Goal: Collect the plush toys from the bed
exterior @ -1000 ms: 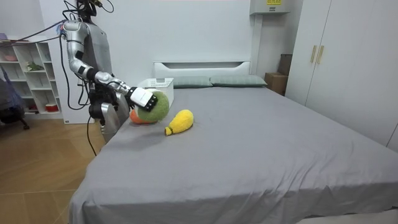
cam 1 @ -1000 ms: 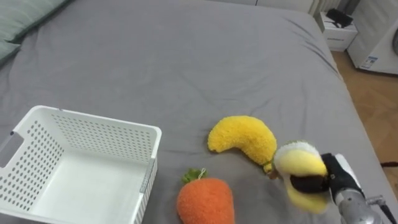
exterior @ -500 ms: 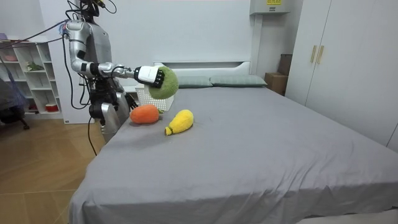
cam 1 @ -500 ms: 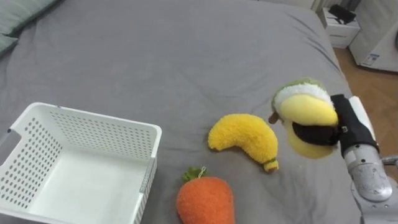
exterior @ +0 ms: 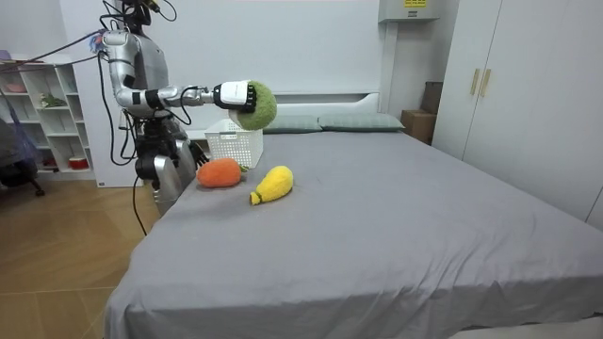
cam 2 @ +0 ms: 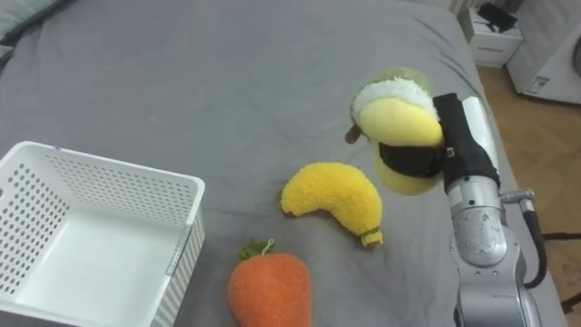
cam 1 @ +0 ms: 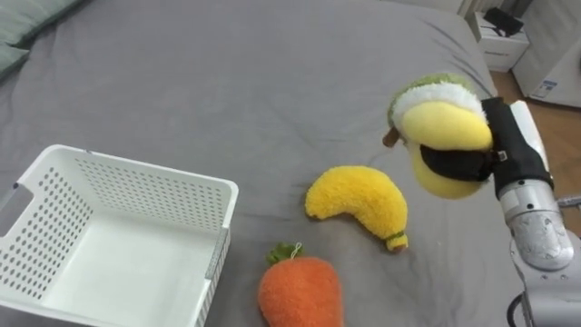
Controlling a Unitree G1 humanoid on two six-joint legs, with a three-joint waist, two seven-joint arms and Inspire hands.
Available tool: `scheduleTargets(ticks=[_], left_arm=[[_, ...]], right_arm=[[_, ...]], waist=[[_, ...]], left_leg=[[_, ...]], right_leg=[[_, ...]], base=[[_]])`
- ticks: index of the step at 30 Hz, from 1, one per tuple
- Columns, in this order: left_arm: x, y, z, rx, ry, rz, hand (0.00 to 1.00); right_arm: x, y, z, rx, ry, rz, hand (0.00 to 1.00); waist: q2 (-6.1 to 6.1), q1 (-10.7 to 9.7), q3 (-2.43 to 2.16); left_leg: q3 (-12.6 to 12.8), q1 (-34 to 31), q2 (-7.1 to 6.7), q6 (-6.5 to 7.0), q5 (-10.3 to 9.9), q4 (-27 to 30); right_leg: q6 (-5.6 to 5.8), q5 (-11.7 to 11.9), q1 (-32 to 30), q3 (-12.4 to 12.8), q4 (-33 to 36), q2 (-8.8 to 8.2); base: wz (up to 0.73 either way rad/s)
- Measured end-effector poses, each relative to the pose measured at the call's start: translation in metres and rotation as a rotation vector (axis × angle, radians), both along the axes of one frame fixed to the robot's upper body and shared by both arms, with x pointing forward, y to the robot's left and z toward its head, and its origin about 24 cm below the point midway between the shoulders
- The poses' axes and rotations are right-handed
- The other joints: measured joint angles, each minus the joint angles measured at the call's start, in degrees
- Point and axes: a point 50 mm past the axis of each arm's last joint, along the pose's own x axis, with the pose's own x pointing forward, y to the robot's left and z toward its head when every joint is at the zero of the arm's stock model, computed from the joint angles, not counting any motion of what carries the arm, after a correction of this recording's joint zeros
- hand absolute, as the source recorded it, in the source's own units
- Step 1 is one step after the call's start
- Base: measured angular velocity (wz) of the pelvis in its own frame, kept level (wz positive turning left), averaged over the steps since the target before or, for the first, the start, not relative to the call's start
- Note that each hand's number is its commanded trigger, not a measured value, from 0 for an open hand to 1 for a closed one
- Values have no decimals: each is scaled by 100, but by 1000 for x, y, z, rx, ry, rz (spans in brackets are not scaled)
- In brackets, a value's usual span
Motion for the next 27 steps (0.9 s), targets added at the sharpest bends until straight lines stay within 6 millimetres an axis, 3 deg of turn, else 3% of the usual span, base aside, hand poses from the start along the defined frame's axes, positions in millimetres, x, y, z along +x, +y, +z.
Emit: scheduleTargets(ticks=[3, 10, 16, 25, 27], left_arm=[[2, -1, 0, 0, -3, -13, 0], [2, -3, -1, -3, 12, -26, 0], [4, -6, -2, -11, 23, -36, 0], [6, -9, -3, -10, 29, -57, 0], [7, -9, -3, -14, 28, -58, 0]], right_arm=[[0, 8, 8, -12, -33, 29, 100], [2, 25, 2, -14, 13, 109, 100], [5, 39, 0, -49, 40, 160, 100], [10, 64, -1, -84, 43, 263, 100], [8, 72, -4, -91, 56, 294, 100]], waist=[[-15, 116, 5], [-44, 202, 11], [-110, 515, 3], [-111, 833, 40], [-127, 869, 74]], left_leg=[[-33, -1, -3, 0, 1, 7], [-155, -56, -38, 14, 23, 11], [-192, -140, -48, 17, 24, 40], [-396, -234, -78, 33, 38, 123], [-460, -259, -93, 41, 44, 124]], right_leg=[[0, 0, 14, -28, -2, -3], [9, 5, 13, -130, 8, -33], [11, 4, -19, -173, -5, -37], [24, 14, 2, -427, 10, -75], [31, 19, 8, -499, 16, -91]], base=[[5], [8], [3], [14], [14]])
